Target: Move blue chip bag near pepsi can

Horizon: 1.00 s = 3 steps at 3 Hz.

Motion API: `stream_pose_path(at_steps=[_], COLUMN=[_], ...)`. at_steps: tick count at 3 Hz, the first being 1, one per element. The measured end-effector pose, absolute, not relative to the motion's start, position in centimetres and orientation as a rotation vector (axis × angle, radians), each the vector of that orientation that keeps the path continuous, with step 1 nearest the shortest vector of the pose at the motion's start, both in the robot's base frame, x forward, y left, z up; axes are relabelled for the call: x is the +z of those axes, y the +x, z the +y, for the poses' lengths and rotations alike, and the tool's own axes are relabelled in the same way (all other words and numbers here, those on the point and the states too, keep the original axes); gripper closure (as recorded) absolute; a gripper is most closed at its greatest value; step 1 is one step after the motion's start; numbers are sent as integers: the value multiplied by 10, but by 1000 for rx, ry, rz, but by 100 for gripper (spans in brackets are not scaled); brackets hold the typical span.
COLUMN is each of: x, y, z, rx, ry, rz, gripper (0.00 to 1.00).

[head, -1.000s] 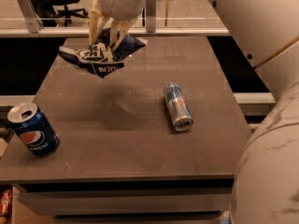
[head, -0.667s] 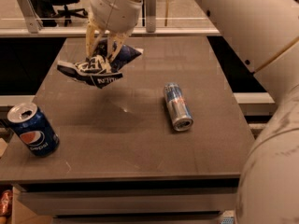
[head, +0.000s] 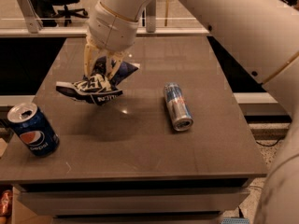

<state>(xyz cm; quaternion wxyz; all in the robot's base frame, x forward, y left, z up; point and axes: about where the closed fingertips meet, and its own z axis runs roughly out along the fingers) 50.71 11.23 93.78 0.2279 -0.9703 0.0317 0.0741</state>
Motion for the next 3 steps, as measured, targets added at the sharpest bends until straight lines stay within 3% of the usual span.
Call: stream_pose_path(at_steps=[3], x=[921], y=[464], z=[114], rx=[264], ry=[-2651], rz=[-20], gripper=[100])
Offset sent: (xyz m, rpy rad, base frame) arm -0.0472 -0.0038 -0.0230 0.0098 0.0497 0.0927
